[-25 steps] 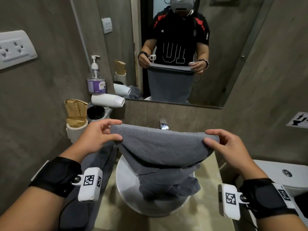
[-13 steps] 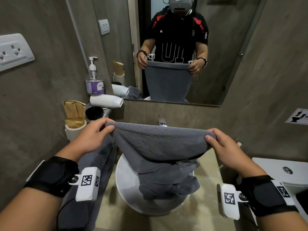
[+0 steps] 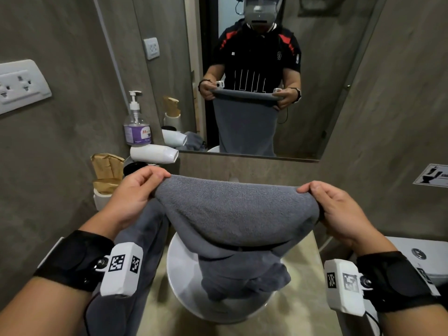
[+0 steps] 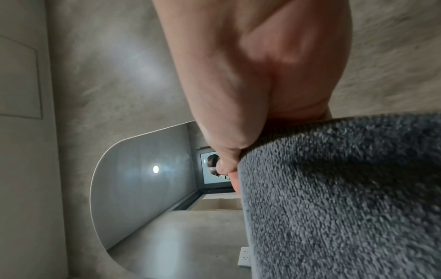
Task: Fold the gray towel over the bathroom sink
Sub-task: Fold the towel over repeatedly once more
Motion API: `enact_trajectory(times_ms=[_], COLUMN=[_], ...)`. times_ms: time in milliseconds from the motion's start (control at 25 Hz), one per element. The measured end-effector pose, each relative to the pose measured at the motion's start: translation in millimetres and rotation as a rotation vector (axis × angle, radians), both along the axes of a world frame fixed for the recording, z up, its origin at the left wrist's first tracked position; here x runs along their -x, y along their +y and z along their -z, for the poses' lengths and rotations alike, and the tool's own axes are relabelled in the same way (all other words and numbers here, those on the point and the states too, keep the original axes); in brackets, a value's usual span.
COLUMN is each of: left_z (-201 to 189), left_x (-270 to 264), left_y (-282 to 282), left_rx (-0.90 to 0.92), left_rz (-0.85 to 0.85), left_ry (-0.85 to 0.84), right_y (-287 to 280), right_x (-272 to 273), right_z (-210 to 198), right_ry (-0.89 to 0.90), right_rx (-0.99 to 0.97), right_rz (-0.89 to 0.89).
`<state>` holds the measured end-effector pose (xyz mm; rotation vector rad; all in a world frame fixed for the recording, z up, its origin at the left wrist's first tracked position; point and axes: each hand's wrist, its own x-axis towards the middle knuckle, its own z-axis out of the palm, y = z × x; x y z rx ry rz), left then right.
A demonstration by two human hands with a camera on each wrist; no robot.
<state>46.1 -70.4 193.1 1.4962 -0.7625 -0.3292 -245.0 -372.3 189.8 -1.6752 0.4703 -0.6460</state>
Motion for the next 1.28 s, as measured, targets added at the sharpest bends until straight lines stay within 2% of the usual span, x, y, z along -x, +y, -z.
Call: enact_trajectory(times_ms=[80, 160, 240, 360, 520, 600, 720, 840, 920, 1000, 1080, 1200, 1280], left_z=[1, 3, 5, 6, 4, 4, 5, 6, 2, -4, -9, -14, -13], left_x=[1, 2, 4, 3, -3, -3, 0, 0, 1, 1, 2, 1, 3], left_y=[4, 7, 6, 3, 12, 14, 14, 12, 10, 8, 9, 11, 12], left_rx=[-0.108, -0.265, -0.377, -0.455, -0.463, -0.399, -0.16, 0.04, 0.182, 0.229, 0.203, 0.069, -0.034], left_rz=[0.012, 0.032, 0.003, -0.07, -0.087, -0.036, 0.062, 0.034, 0.011, 0.0, -0.028, -0.089, -0.084], left_ry=[-0.045, -0.118, -0.246, -0.464, -0.657, -0.598, -0.304, 0.003, 0.099, 0.065, -0.049, -0.313, -0.367], right_y=[0, -1, 4, 10, 10, 10, 11, 10, 11, 13, 13, 16, 20], right_x=[4, 6, 2, -4, -6, -7, -4, -1, -1, 0, 0, 0, 1], right_z=[-1, 0, 2, 3, 3, 5, 3, 3, 1, -4, -8, -8, -5], right_ry=[0.052, 0.132, 0.21, 0.255, 0.276, 0.234, 0.069, -0.024, -0.093, -0.168, -0.211, -0.225, -0.184], right_rx=[0.017, 0.144, 0.264, 0.32, 0.373, 0.338, 0.143, 0.092, 0.126, 0.237, 0.322, 0.315, 0.274], right_rz=[-0.06, -0.086, -0.012, 0.07, 0.054, 0.061, 0.077, 0.14, 0.18, 0.208, 0.223, 0.235, 0.219])
